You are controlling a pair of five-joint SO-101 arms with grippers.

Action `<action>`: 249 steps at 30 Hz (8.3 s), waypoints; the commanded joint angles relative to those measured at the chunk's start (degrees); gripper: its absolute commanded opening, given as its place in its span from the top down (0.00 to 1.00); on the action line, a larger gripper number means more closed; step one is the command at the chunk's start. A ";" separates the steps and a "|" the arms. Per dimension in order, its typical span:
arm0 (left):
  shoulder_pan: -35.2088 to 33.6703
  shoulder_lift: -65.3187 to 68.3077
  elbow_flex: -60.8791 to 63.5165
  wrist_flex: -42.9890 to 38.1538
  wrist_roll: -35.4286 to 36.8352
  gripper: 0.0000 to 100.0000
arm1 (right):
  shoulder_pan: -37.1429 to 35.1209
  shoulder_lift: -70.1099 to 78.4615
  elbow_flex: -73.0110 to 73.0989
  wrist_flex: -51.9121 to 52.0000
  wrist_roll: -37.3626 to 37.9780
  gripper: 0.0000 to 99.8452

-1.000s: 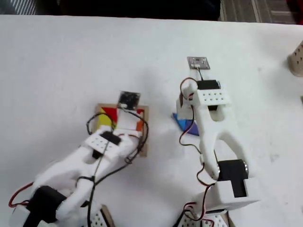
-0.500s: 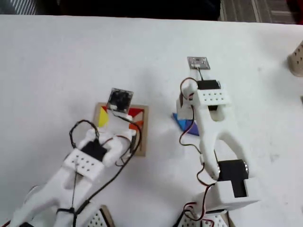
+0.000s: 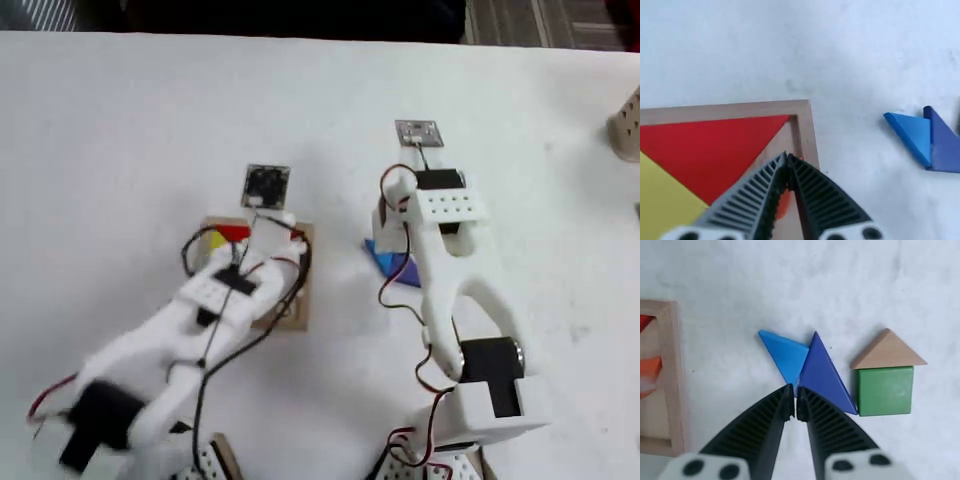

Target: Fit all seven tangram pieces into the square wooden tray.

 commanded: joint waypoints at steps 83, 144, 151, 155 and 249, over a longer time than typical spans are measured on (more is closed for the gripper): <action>6.99 -28.44 16.62 5.10 -5.54 0.98 | 0.57 -2.15 -2.29 -0.40 -0.18 0.98; -18.59 -21.58 8.44 10.46 -14.95 0.98 | 0.48 -2.15 -2.29 -0.22 -0.09 0.98; -15.34 -13.76 8.35 4.84 -14.86 0.98 | 0.48 -2.15 -2.29 -0.13 -0.09 0.98; -15.87 -6.46 2.46 8.09 -14.86 0.98 | 0.48 -2.15 -2.29 -0.13 -0.09 0.98; -6.20 -11.12 7.21 10.73 -7.30 0.98 | -1.27 -2.15 -0.53 -1.27 0.97 0.98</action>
